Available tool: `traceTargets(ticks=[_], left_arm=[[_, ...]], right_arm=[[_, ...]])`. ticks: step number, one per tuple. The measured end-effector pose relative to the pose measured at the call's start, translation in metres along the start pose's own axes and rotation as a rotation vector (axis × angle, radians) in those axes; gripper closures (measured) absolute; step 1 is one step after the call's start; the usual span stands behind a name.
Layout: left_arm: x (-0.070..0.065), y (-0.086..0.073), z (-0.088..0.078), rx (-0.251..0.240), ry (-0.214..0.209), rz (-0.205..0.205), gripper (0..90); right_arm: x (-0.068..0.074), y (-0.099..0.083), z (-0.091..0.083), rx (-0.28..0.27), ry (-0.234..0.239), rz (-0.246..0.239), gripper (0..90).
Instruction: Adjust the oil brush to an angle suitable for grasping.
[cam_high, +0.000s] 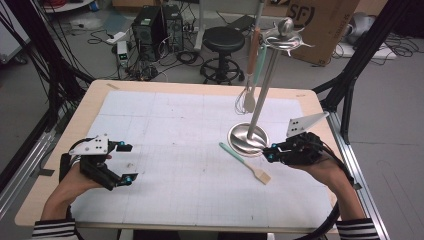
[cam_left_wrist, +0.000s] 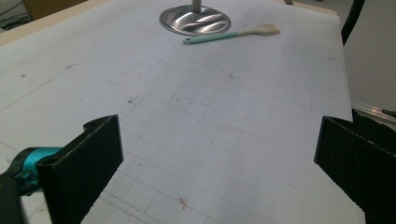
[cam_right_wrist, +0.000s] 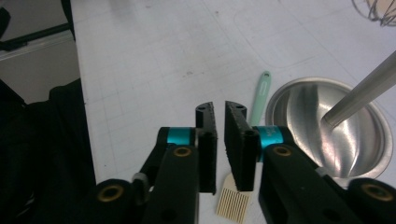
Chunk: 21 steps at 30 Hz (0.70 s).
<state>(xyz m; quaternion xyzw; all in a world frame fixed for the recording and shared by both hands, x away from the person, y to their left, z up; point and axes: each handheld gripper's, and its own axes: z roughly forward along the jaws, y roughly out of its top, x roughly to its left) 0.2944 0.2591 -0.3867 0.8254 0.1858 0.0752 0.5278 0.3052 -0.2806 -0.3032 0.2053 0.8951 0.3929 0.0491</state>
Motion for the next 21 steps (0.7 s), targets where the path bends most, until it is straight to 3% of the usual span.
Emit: traceTargets(ticks=[3,16,21], left_arm=[[0.000,0.000,0.000,0.001,0.001,0.003,1.6],[-0.002,0.001,-0.001,-0.002,-0.002,0.004,1.7],[-0.003,0.001,-0.003,-0.007,0.000,0.007,1.7]], right_arm=[[-0.001,-0.004,0.008,0.020,-0.003,0.003,88.7],[-0.002,-0.014,0.038,0.082,0.005,0.009,88.8],[-0.003,-0.015,0.053,0.114,0.009,-0.013,88.8]])
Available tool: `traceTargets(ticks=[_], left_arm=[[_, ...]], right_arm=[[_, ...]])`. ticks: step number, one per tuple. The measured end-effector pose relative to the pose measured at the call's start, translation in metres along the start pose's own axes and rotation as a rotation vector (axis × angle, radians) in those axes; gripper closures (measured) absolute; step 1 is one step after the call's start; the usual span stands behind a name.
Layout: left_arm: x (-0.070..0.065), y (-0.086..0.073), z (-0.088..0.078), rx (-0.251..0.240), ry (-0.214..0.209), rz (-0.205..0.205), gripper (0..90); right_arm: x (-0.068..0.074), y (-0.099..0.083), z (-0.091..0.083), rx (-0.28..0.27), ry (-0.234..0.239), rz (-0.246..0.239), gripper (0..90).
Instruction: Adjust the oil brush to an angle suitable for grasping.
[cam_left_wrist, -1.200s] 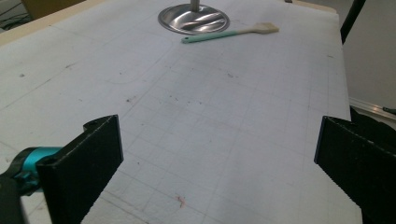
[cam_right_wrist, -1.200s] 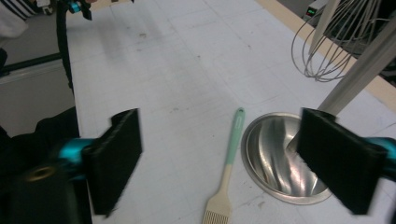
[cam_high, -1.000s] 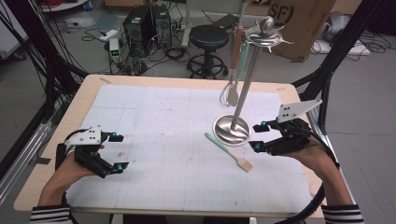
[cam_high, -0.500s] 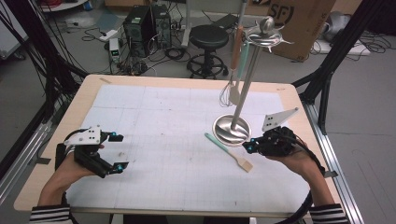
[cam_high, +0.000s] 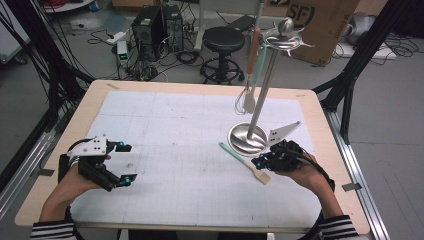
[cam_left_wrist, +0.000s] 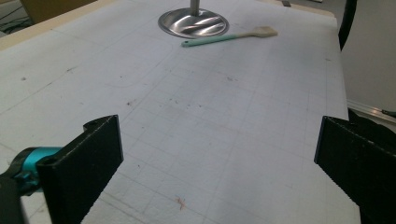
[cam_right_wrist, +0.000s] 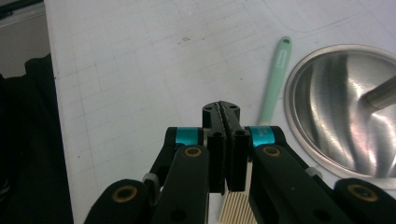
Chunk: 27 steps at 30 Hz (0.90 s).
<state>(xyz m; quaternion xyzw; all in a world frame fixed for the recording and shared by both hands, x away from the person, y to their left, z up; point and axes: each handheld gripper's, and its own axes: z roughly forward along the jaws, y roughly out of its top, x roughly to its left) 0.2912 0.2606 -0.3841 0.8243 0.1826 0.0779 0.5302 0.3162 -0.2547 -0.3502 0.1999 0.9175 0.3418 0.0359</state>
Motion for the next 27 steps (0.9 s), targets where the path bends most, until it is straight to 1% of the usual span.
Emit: traceTargets(ticks=[6,8,9,15,16,22,26,27], left_arm=[[0.000,0.000,0.000,-0.002,-0.005,0.002,1.7],[0.000,0.000,0.000,-0.002,-0.004,0.000,1.7],[0.000,0.000,0.001,-0.003,-0.002,-0.002,1.6],[0.000,0.000,0.002,0.003,-0.006,0.001,1.7],[0.000,0.000,0.002,0.002,-0.006,0.000,1.7],[0.000,0.000,0.000,-0.004,-0.008,-0.003,1.7],[-0.001,0.000,0.001,-0.006,-0.008,-0.001,1.7],[-0.001,0.000,0.001,-0.005,-0.009,0.002,1.7]], right_arm=[[-0.003,-0.004,0.018,0.027,0.024,0.013,88.8],[-0.005,-0.005,0.023,0.042,0.022,0.015,88.8],[-0.005,-0.005,0.025,0.041,0.025,0.023,88.8],[-0.013,-0.008,0.035,0.061,0.008,0.047,88.8],[-0.014,-0.008,0.036,0.069,0.002,0.062,88.8],[-0.022,-0.009,0.043,0.102,-0.028,0.077,88.8],[-0.026,-0.012,0.048,0.113,-0.027,0.098,88.8],[-0.027,-0.014,0.049,0.117,-0.033,0.099,88.8]])
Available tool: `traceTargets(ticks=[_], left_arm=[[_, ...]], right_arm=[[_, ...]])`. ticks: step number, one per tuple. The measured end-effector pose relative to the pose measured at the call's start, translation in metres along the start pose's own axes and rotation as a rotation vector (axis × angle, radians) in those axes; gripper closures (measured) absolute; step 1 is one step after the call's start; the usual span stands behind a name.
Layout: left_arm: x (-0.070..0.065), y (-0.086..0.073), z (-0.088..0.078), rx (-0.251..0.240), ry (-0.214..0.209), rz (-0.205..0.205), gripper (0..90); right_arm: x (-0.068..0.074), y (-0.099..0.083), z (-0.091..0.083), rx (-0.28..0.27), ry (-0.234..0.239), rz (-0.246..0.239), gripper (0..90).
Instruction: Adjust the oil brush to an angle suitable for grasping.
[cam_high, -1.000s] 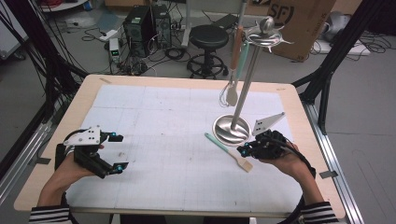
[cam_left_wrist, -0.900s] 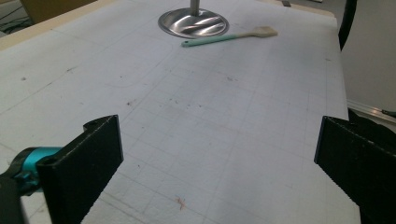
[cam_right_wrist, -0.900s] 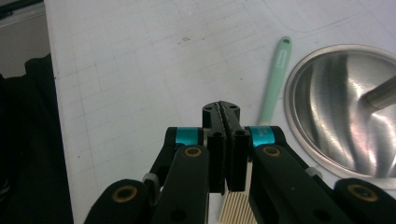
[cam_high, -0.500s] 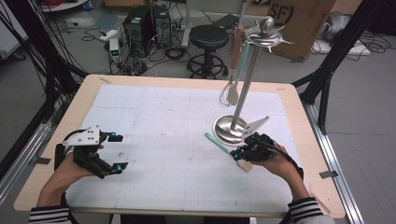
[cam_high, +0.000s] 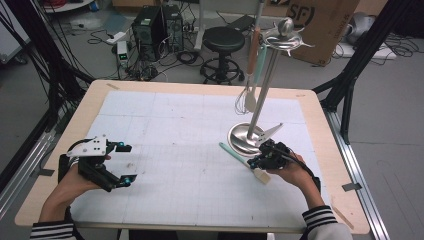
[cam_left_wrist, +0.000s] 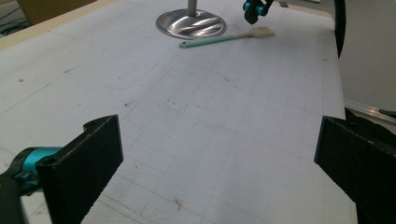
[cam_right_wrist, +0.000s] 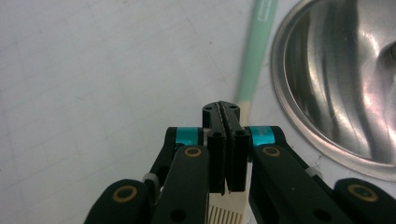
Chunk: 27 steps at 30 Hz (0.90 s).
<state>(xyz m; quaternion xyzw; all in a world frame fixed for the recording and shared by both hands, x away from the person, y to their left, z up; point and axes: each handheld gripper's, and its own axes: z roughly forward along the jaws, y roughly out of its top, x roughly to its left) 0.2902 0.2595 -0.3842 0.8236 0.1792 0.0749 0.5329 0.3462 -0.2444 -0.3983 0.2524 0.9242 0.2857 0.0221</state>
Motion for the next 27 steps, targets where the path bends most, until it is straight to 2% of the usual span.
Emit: traceTargets(ticks=[6,10,14,17,20,22,23,25,27], left_arm=[[0.000,0.000,0.000,0.001,0.000,-0.001,1.7],[-0.001,0.000,0.001,0.006,-0.003,0.001,1.7],[0.000,0.000,0.001,0.004,-0.003,0.003,1.7],[0.000,-0.001,0.000,0.006,-0.003,-0.001,1.7],[0.000,-0.001,0.000,0.006,-0.003,0.000,1.7],[0.000,0.000,0.000,0.007,-0.003,0.003,1.6],[0.000,0.000,0.000,0.007,-0.002,0.003,1.7],[-0.001,0.000,0.001,0.008,-0.004,0.002,1.7],[-0.001,0.000,0.001,0.010,-0.004,0.000,1.7]], right_arm=[[-0.005,-0.006,0.006,0.028,-0.026,0.030,88.7],[-0.007,-0.006,0.010,0.041,-0.053,0.032,88.8],[-0.008,-0.006,0.014,0.064,-0.046,0.025,88.7],[-0.007,-0.005,0.014,0.052,-0.034,0.030,88.8],[-0.003,-0.005,0.016,0.073,0.001,-0.006,88.7],[-0.001,-0.003,0.015,0.066,-0.050,-0.033,88.8],[-0.003,-0.002,0.013,0.049,-0.064,-0.015,88.8],[-0.007,-0.004,0.014,0.052,-0.058,0.016,88.8],[-0.009,-0.005,0.016,0.071,-0.059,0.007,88.7]])
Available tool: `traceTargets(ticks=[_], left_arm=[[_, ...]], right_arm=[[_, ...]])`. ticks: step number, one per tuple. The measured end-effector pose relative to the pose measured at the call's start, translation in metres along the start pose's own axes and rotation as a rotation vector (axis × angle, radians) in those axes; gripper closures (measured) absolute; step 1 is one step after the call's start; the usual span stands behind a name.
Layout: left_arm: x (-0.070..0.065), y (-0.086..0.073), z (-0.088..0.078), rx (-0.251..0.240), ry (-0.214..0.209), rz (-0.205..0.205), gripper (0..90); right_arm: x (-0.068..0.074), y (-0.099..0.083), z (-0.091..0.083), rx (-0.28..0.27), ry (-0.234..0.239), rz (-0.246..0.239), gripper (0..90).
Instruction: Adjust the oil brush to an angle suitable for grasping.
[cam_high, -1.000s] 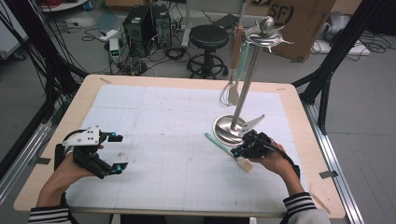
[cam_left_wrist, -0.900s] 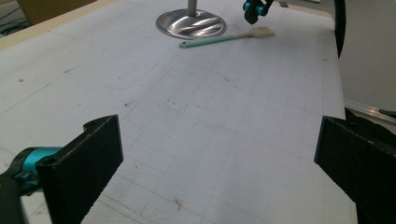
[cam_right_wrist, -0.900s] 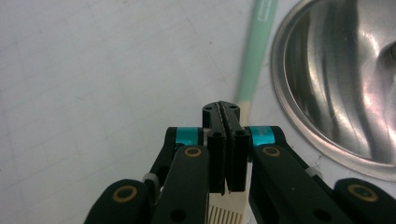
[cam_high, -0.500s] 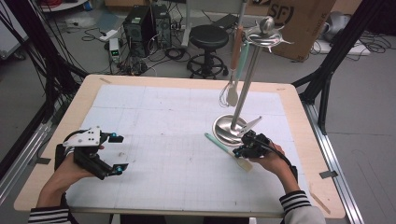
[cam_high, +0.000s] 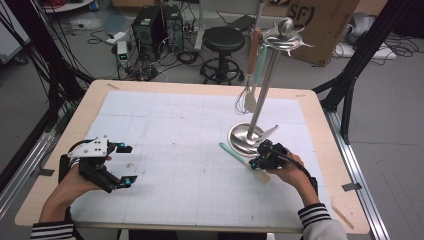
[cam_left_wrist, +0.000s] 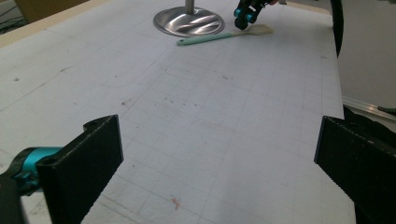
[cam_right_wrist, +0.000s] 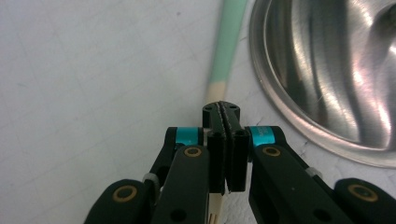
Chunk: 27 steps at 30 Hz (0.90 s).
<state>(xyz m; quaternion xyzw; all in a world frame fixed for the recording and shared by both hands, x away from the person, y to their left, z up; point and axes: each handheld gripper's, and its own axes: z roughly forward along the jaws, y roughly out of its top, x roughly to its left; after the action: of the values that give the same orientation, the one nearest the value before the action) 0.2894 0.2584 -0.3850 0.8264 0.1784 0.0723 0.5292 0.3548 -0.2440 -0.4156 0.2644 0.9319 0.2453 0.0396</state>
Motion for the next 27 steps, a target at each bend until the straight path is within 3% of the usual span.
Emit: traceTargets(ticks=[10,14,23,27], left_arm=[[0.000,-0.001,0.001,0.003,-0.002,0.000,1.7],[0.000,0.000,0.000,0.000,-0.001,0.002,1.6],[0.000,-0.001,0.000,0.000,0.001,0.001,1.7],[0.000,0.000,0.000,0.002,0.002,0.004,1.7]], right_arm=[[-0.001,0.001,0.002,-0.008,-0.003,0.008,88.7],[0.002,0.002,0.002,-0.004,0.024,-0.002,88.8],[0.018,0.006,0.005,0.021,0.107,-0.086,88.8],[0.026,0.007,0.006,0.034,0.121,-0.126,88.8]])
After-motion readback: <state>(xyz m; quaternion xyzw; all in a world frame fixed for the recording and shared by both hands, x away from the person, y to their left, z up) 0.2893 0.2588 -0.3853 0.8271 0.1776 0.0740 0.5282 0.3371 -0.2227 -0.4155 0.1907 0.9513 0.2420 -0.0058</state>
